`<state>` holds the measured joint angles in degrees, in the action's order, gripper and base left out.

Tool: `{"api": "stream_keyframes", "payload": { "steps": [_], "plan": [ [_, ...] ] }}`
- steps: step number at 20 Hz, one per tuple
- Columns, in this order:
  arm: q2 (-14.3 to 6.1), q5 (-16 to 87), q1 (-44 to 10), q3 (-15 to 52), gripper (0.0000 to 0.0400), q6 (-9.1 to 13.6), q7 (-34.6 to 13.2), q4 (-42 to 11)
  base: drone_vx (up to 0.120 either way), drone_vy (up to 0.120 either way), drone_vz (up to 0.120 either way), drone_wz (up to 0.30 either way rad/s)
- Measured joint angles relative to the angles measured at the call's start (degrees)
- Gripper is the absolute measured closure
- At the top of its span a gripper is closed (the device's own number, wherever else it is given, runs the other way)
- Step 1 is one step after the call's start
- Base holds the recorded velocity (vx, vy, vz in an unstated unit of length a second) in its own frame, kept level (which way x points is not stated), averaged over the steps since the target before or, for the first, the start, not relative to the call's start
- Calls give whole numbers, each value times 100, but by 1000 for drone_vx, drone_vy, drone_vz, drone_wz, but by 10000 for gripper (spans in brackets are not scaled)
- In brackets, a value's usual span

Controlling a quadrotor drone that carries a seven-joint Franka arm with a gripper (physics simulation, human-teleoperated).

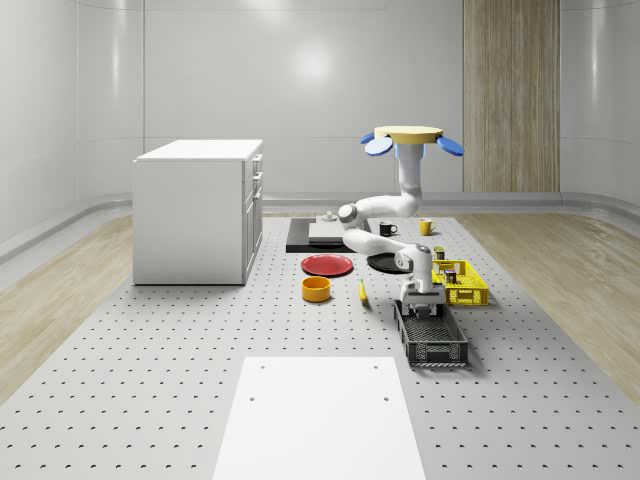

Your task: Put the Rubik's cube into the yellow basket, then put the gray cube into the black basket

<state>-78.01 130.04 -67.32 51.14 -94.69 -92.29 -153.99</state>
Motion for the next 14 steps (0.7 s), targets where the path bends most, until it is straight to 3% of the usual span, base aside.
{"api": "stream_keyframes", "payload": {
  "steps": [6, 10, 14],
  "plan": [
    [80, 200, -32, -200, 150, -106, 36, 172, 0, 0, 0, 0],
    [113, 239, -15, -231, 65, -98, 57, 192, 0, 0, 0, 0],
    [106, 135, 51, -111, 24, 21, 65, 65, 0, 0, 0, 0]
  ]
}}
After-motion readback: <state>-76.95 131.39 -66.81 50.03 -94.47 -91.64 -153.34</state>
